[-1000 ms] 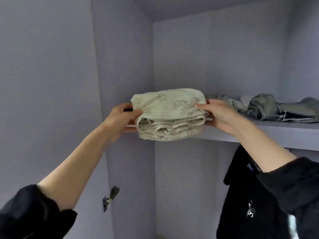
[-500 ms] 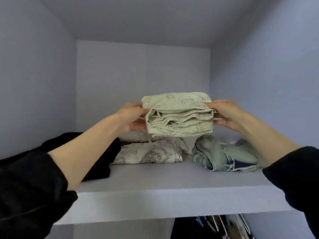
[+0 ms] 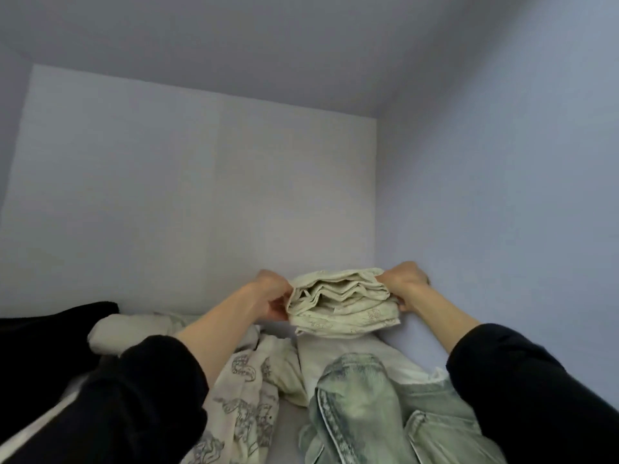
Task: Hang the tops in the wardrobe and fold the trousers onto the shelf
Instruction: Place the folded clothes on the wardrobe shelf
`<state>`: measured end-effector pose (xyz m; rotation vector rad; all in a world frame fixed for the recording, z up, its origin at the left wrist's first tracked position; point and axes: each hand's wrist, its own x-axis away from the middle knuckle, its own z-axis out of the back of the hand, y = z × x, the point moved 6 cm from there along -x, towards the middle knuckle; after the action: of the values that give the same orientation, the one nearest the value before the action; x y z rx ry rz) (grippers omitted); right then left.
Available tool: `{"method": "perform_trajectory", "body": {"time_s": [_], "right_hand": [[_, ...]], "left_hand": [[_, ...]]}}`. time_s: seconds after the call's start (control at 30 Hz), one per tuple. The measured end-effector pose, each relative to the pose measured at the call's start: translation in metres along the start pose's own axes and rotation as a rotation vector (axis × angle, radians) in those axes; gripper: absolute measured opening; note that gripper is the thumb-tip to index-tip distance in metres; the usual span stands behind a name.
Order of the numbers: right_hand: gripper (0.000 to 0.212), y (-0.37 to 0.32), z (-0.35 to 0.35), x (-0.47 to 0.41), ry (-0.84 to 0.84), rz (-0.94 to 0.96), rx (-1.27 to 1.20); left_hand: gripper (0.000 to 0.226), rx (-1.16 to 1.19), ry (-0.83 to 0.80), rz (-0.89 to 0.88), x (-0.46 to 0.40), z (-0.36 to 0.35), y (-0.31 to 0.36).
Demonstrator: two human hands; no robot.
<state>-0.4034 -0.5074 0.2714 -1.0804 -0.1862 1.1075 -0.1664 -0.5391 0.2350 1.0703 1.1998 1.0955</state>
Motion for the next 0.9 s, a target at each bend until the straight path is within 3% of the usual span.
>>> {"method": "perform_trajectory", "body": {"time_s": [0.07,0.17,0.23,0.3,0.37,0.4,0.47,0.5,0.57,0.73,0.9], "right_hand": [[0.027,0.014,-0.021,-0.008,-0.047,0.018,0.101],[0.049,0.032,-0.048,-0.011,-0.166,0.002,0.229],[0.050,0.030,-0.052,-0.011,-0.138,0.045,0.301],[0.041,0.013,-0.043,-0.005,0.058,0.208,0.451],[0.034,-0.002,-0.044,0.003,0.217,0.419,0.617],[0.033,-0.002,-0.054,0.005,0.161,0.483,0.687],[0.032,0.013,-0.085,0.006,-0.152,0.491,0.807],[0.032,0.024,-0.095,0.008,-0.292,0.451,0.859],[0.034,0.031,-0.093,0.013,-0.422,0.384,0.877],[0.047,0.003,-0.037,0.050,-0.401,0.376,0.763],[0.042,-0.019,0.038,0.129,-0.227,0.402,0.465]], "left_hand": [[0.022,-0.299,-0.015,-0.072,-0.015,-0.009,-0.016],[0.034,-1.030,-0.084,-0.310,-0.026,-0.030,-0.030],[0.034,-1.058,-0.098,-0.408,-0.028,-0.035,-0.026],[0.037,-1.005,-0.070,-0.503,-0.029,-0.032,-0.017],[0.039,-1.028,-0.161,-0.491,-0.031,-0.034,-0.023],[0.040,-1.097,-0.254,-0.443,-0.028,-0.038,-0.031],[0.046,-1.271,-0.383,-0.351,-0.024,-0.046,-0.049],[0.049,-1.335,-0.396,-0.329,-0.021,-0.048,-0.052],[0.056,-1.398,-0.381,-0.322,-0.015,-0.049,-0.050],[0.058,-1.381,-0.323,-0.363,0.031,-0.031,-0.009],[0.047,-1.135,-0.235,-0.533,0.102,-0.012,0.036]]}}
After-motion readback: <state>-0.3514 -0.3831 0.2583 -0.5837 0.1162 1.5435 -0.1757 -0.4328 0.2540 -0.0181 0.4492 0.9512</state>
